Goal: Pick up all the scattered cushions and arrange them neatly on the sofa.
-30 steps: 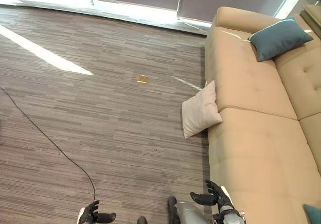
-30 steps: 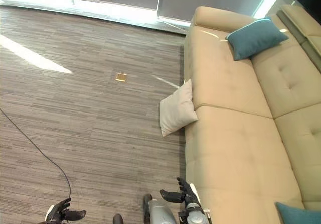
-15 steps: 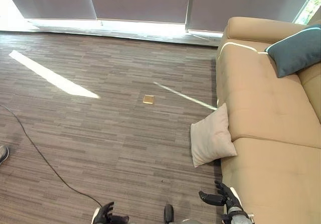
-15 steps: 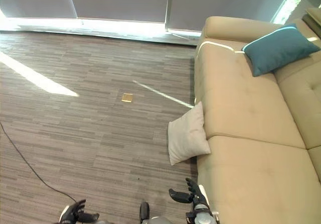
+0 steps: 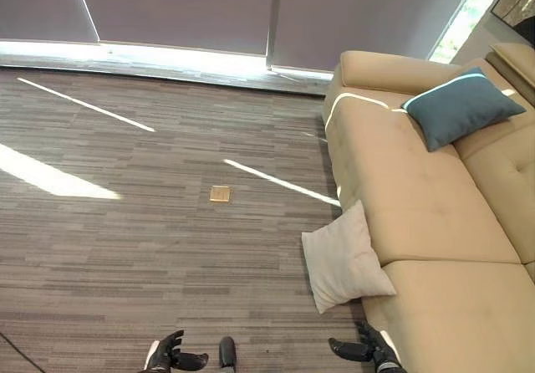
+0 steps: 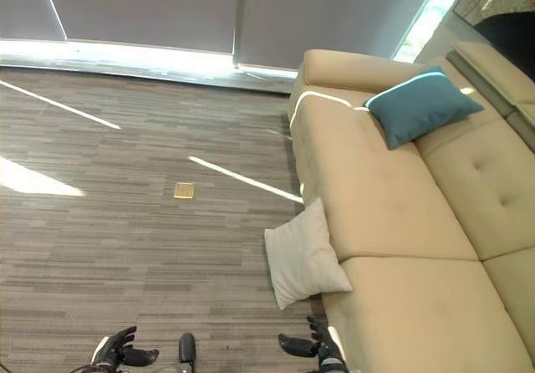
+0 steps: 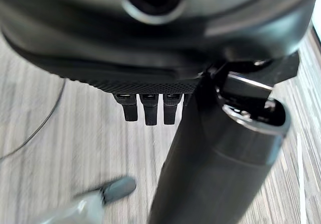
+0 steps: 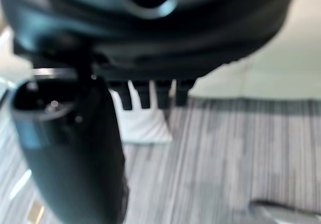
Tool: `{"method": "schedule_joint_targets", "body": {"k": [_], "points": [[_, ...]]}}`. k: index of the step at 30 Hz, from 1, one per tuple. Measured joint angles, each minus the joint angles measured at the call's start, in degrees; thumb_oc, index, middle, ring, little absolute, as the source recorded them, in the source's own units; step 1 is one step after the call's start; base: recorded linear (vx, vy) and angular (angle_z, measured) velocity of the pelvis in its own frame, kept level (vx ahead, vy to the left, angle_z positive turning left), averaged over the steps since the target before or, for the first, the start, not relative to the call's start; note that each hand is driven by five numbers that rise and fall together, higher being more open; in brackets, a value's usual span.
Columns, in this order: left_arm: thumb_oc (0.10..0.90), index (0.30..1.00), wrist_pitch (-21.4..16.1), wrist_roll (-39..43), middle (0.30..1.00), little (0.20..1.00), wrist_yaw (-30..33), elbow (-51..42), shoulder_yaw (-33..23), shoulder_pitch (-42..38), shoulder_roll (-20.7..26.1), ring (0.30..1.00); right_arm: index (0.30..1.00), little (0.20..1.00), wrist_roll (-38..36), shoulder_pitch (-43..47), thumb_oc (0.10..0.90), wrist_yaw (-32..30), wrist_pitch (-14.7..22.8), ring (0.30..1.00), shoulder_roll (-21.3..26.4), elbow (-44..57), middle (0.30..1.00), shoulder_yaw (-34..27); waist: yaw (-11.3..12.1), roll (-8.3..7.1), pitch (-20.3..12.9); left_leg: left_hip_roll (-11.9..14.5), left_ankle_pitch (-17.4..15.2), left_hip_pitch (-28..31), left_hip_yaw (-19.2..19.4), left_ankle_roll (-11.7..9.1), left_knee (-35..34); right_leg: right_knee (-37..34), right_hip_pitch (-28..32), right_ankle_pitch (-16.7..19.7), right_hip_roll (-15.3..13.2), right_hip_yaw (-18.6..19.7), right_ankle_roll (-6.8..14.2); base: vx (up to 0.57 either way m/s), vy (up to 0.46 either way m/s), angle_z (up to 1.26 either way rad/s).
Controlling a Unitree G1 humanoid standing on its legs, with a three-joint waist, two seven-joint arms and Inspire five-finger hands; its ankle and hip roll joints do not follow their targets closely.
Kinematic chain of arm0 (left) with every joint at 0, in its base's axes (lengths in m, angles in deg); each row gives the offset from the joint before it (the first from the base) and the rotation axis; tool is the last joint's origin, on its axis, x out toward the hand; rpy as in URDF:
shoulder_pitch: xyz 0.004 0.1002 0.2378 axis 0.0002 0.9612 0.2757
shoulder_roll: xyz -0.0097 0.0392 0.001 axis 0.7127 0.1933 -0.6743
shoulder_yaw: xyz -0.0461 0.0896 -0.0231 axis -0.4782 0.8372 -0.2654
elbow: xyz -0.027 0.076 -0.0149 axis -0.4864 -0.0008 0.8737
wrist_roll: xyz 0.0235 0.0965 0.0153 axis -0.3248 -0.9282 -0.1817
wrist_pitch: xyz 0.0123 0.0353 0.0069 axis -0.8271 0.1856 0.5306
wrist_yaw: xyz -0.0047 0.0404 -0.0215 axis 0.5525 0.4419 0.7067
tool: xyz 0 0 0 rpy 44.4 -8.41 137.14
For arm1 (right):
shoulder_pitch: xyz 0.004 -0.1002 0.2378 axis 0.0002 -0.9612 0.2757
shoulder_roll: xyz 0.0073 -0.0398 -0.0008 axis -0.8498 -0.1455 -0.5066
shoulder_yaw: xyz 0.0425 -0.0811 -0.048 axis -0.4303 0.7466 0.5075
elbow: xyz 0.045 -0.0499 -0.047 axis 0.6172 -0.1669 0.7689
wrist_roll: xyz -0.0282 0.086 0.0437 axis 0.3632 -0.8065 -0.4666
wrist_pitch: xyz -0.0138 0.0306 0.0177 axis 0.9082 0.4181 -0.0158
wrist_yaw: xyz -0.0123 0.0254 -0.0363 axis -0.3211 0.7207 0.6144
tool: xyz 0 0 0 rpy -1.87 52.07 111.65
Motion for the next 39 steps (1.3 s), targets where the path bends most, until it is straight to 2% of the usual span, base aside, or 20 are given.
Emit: {"method": "schedule_joint_targets", "body": {"k": [4,6,10,12,14,15,17,20,22,23,25,27,28,29,30,31,33,35,37,39], "points": [[0.800,0.900,-0.1,0.3,0.900,0.900,0.5,-1.0,-0.1,0.9,0.3,0.900,0.900,0.900,1.1,1.7,0.800,0.4,0.2,0.900,-0.2,0.6,0.900,1.4,0.8,1.01,0.7,-0.3,-2.6,3.8,2.0,0.0,-1.1,-6.7,-4.3,0.1,-2.1,-5.7,0.0,0.22,0.077,-0.18],[0.800,0.900,0.3,0.9,0.900,0.900,1.2,-0.6,-0.4,1.7,0.3,0.900,0.900,0.900,1.1,3.2,0.800,0.5,0.2,0.900,-0.3,1.3,0.900,1.4,0.6,0.63,0.9,-0.1,-4.6,5.8,3.4,-0.6,-1.1,-19.9,-5.2,0.9,-1.2,-8.4,-0.1,0.45,0.044,-0.39],[0.800,0.900,0.8,0.9,0.900,0.900,1.0,1.7,-1.0,1.8,-0.2,0.900,0.900,0.900,1.2,4.0,0.800,0.4,0.2,0.900,-0.2,1.7,0.900,1.4,-0.5,-1.16,1.2,-0.7,-8.1,8.7,6.2,-1.1,-1.2,-35.0,-9.4,8.9,-0.6,-14.6,1.5,0.26,0.030,-0.43],[0.800,0.900,0.7,0.7,0.900,0.900,1.0,1.2,-0.9,2.0,-1.5,0.900,0.900,0.900,1.8,0.7,0.800,0.4,-0.5,0.900,0.0,1.0,0.900,0.6,-0.8,-2.41,0.6,-0.8,-11.4,12.0,5.7,-2.0,-1.4,-34.7,-9.3,11.2,-0.3,-14.1,-1.0,0.36,0.006,0.09],[0.800,0.900,0.7,0.5,0.900,0.900,0.7,0.4,0.3,2.4,-2.5,0.900,0.900,0.900,1.9,-1.3,0.800,0.4,-0.5,0.900,0.5,0.5,0.900,-0.5,-1.0,-2.24,-0.2,0.0,-13.1,14.1,4.4,-3.3,-1.0,-32.3,-8.9,13.5,0.4,-13.9,-3.3,0.28,-0.010,0.27],[0.800,0.900,0.7,0.4,0.900,0.900,-0.1,-0.3,1.6,2.6,-2.8,0.900,0.900,0.900,1.8,-2.5,0.800,0.4,-0.5,0.900,0.8,0.4,0.900,-1.7,-1.5,-0.93,-0.7,1.6,-14.0,15.1,2.9,-4.7,0.6,-32.5,-7.5,15.5,2.0,-14.5,-6.0,0.34,-0.033,0.31],[0.800,0.900,0.7,0.0,0.900,0.900,-0.2,-0.4,2.2,2.0,-3.2,0.900,0.900,0.900,1.9,-2.5,0.800,0.4,-0.6,0.900,1.4,-0.2,0.900,-1.7,-1.7,0.30,-0.9,3.3,-14.7,15.0,2.4,-5.7,2.6,-34.5,-5.3,15.0,3.7,-15.1,-7.4,0.19,-0.040,0.22],[0.800,0.900,0.6,-0.5,0.900,0.900,-0.3,-1.1,2.0,1.7,-3.9,0.900,0.900,0.900,1.9,-1.6,0.800,0.4,-0.9,0.900,2.5,-0.8,0.900,-1.6,-2.4,-0.01,-1.4,5.2,-15.5,10.0,1.7,-11.4,22.4,-41.8,3.7,15.8,5.0,-15.3,-10.9,0.16,-0.085,0.03],[0.800,0.900,0.3,0.2,0.900,0.900,-0.1,-3.4,0.7,1.3,-3.9,0.900,0.900,0.900,1.9,1.1,0.800,0.2,-0.5,0.900,3.3,-0.5,0.900,-1.5,-0.2,-1.17,-1.0,6.3,-12.4,-3.3,-1.0,-16.4,49.0,-45.7,7.3,16.4,5.8,-10.8,-12.6,0.17,-0.021,-0.98],[0.800,0.900,0.2,0.2,0.900,0.900,-0.1,-3.3,0.0,0.7,-3.8,0.900,0.900,0.900,1.9,1.9,0.800,0.2,0.0,0.900,3.6,-0.5,0.900,-1.5,-0.5,-0.98,-1.1,6.3,-12.7,-7.0,-2.2,-15.8,52.1,-46.5,8.4,16.2,6.1,-10.4,-12.8,0.22,0.046,-1.00],[0.800,0.900,0.2,0.3,0.900,0.900,-0.1,-3.1,-0.2,-0.3,-3.4,0.900,0.900,0.900,1.8,2.8,0.800,0.4,-0.4,0.900,3.3,-0.7,0.900,-1.5,-0.5,-2.17,-0.7,7.1,-13.4,-11.4,-0.9,-13.5,44.5,-47.1,10.1,15.4,5.7,-6.8,-12.5,0.21,0.092,-0.63],[0.800,0.900,0.2,0.9,0.900,0.900,0.0,-2.7,-0.5,-0.4,-3.3,0.900,0.900,0.900,1.8,2.4,0.800,0.3,-0.8,0.900,3.4,-1.1,0.900,-1.5,-0.1,-2.74,-0.5,7.6,-10.5,-9.6,-2.2,-11.4,18.9,-47.1,11.9,14.4,6.3,-2.5,-11.6,0.23,0.158,-1.04],[0.800,0.900,0.2,1.1,0.900,0.900,-0.1,-2.7,-0.5,-0.5,-3.3,0.900,0.900,0.900,1.8,2.2,0.800,0.3,-0.9,0.900,3.7,-1.1,0.900,-1.4,0.3,-2.67,-0.4,7.8,-9.2,-9.2,-3.3,-11.7,15.2,-47.1,12.7,14.1,6.8,-1.1,-11.2,0.28,0.205,-1.10],[0.800,0.900,0.2,1.2,0.900,0.900,0.0,-2.7,-0.3,-0.6,-3.1,0.900,0.900,0.900,1.8,2.2,0.800,0.3,-1.2,0.900,4.0,-1.1,0.900,-0.8,0.4,-2.21,-0.4,7.4,-8.0,-8.9,-5.7,-11.7,13.1,-47.0,13.6,14.0,7.5,0.9,-10.7,0.25,0.208,-1.47],[0.800,0.900,0.0,1.5,0.900,0.900,0.0,-2.7,-0.3,-0.2,-3.1,0.900,0.900,0.900,2.2,2.4,0.800,0.3,-1.3,0.900,4.5,-1.3,0.900,0.2,1.7,-2.52,-0.5,3.2,-7.6,-6.2,-17.4,-11.6,6.2,-47.0,14.0,13.4,7.4,6.6,-10.2,0.14,0.169,-1.71],[0.800,0.900,-0.1,1.7,0.900,0.900,0.0,-2.7,-0.2,0.1,-3.2,0.900,0.900,0.900,2.3,2.4,0.800,0.4,-1.2,0.900,5.0,-1.2,0.900,0.6,2.7,-2.28,-0.4,2.0,-7.3,-5.7,-19.8,-11.5,5.1,-46.9,13.9,13.5,7.5,8.8,-9.9,0.18,0.248,-1.94],[0.800,0.900,-0.2,1.7,0.900,0.900,0.0,-2.0,-0.2,0.4,-3.6,0.900,0.900,0.900,2.4,2.7,0.800,0.2,-1.2,0.900,5.9,-0.8,0.900,0.3,1.4,-0.64,0.0,1.1,-6.1,-5.4,-18.9,-9.7,6.0,-47.0,14.7,13.5,8.5,11.4,-10.4,0.15,0.207,-1.23],[0.800,0.900,-0.3,1.6,0.900,0.900,-0.1,-2.3,0.2,0.9,-3.8,0.900,0.900,0.900,2.4,0.6,0.800,0.1,-1.4,0.900,5.9,-0.8,0.900,-0.8,0.4,0.47,0.2,2.1,-1.1,-2.7,-16.1,-7.0,4.0,-45.4,15.6,10.6,9.1,12.6,-8.6,0.09,0.160,-0.72],[0.800,0.900,-0.4,0.5,0.900,0.900,0.0,-2.4,0.8,1.0,-3.1,0.900,0.900,0.900,2.5,-1.8,0.800,0.5,-1.5,0.900,5.0,-0.7,0.900,-0.5,0.7,-1.30,0.0,1.2,-2.1,0.0,-11.4,-5.2,1.6,-39.8,13.0,6.2,6.3,11.0,-6.4,0.11,0.255,-0.98],[0.800,0.900,-0.3,-0.7,0.900,0.900,-0.1,-2.1,2.1,1.0,-2.7,0.900,0.900,0.900,2.5,-2.0,0.800,0.5,-1.5,0.900,3.7,-0.5,0.900,-0.4,-0.6,-1.05,0.2,-0.3,-2.2,3.0,-7.2,-3.1,-1.1,-37.6,11.6,5.1,4.1,11.3,-4.5,0.03,0.205,-1.07]]}}
